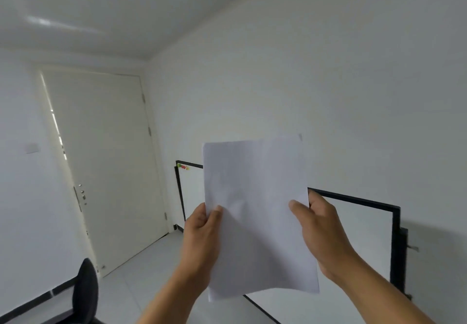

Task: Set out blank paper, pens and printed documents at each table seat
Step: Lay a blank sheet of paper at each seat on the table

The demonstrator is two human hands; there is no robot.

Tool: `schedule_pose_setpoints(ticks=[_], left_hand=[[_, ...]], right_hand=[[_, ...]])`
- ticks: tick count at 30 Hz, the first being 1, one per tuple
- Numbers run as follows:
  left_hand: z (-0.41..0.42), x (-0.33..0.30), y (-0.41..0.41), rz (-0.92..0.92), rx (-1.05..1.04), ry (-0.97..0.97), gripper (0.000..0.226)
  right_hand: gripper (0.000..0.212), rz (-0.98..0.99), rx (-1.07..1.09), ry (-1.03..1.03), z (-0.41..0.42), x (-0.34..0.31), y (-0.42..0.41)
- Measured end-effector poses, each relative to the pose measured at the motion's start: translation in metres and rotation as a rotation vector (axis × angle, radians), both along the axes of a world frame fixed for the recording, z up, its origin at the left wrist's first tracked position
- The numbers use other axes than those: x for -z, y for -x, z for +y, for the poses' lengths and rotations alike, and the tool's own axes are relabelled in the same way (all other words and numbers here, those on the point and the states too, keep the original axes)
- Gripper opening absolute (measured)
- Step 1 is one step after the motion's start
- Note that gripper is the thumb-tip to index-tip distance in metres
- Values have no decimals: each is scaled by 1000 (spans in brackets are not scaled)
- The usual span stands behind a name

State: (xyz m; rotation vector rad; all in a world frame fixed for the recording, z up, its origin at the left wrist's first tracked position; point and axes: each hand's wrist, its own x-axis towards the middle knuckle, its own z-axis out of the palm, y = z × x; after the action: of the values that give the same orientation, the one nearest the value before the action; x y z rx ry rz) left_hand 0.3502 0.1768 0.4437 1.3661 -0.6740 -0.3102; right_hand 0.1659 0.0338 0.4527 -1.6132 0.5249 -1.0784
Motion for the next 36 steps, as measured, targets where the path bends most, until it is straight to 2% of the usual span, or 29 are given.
schedule_pose_setpoints(ticks=[6, 17, 25, 36], left_hand=[[73, -34, -79, -98, -106, 35, 26], [159, -54, -168, -129, -315, 80, 24], [143, -50, -231, -183, -449, 67, 26], [67, -51, -340, -196, -688, 66, 22]], right_hand=[[20, -78, -126, 46, 52, -24, -101], [18, -143, -308, 80, 104, -46, -235], [21, -190, -409, 63, 77, -37, -326], [14, -197, -603, 89, -20, -48, -482]])
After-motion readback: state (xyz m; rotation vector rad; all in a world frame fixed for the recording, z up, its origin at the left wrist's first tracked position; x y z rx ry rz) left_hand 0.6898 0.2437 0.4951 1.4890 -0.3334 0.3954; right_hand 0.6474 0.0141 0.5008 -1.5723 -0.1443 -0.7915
